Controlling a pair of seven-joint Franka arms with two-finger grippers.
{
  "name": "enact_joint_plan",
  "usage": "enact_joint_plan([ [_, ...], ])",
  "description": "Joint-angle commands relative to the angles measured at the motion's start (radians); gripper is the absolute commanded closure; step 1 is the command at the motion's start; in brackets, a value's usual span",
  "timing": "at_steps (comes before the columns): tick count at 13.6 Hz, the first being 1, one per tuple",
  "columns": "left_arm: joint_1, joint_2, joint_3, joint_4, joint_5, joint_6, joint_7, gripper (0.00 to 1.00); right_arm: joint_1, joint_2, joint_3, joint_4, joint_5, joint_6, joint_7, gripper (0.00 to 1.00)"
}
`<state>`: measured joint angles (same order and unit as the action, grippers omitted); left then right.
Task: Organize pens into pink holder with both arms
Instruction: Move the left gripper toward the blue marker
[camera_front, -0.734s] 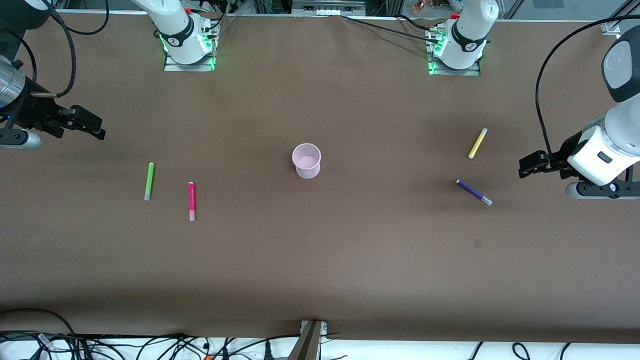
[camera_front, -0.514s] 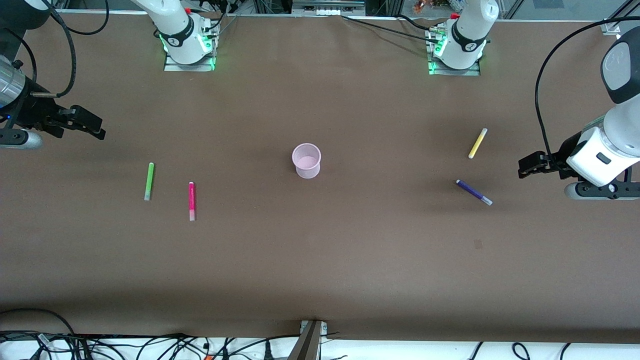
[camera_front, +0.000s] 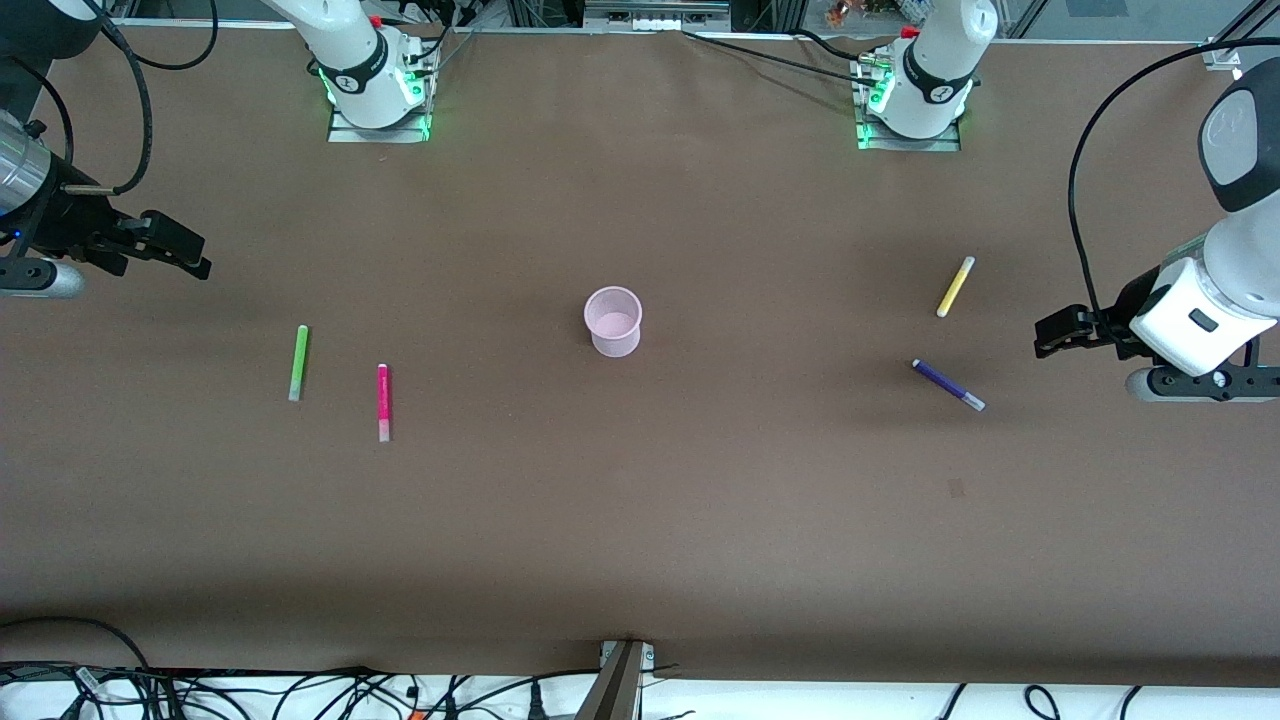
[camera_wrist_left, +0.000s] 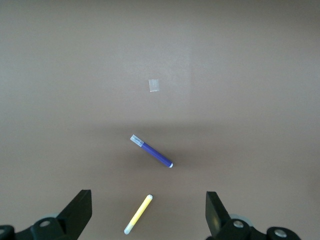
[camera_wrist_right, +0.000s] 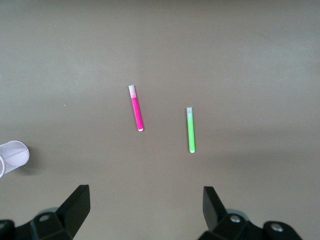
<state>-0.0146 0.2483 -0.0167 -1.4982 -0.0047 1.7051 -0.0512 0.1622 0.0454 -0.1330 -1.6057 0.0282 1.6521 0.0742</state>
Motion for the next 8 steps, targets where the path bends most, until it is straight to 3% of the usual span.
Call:
enact_joint_plan([
  [1,0.010,0.022,-0.002,-0.005,0.020,-0.004,0.008,0.00,0.003,0.005,-0.002,0.026,0.013,-0.025,0.012,0.00],
  [5,0.012,0.103,0.004,-0.022,0.018,0.034,-0.076,0.00,0.003,0.005,-0.002,0.024,0.013,-0.029,0.012,0.00],
  [8,0.010,0.098,0.004,-0.173,0.018,0.201,-0.283,0.00,0.003,0.005,-0.004,0.024,0.013,-0.029,0.012,0.00],
])
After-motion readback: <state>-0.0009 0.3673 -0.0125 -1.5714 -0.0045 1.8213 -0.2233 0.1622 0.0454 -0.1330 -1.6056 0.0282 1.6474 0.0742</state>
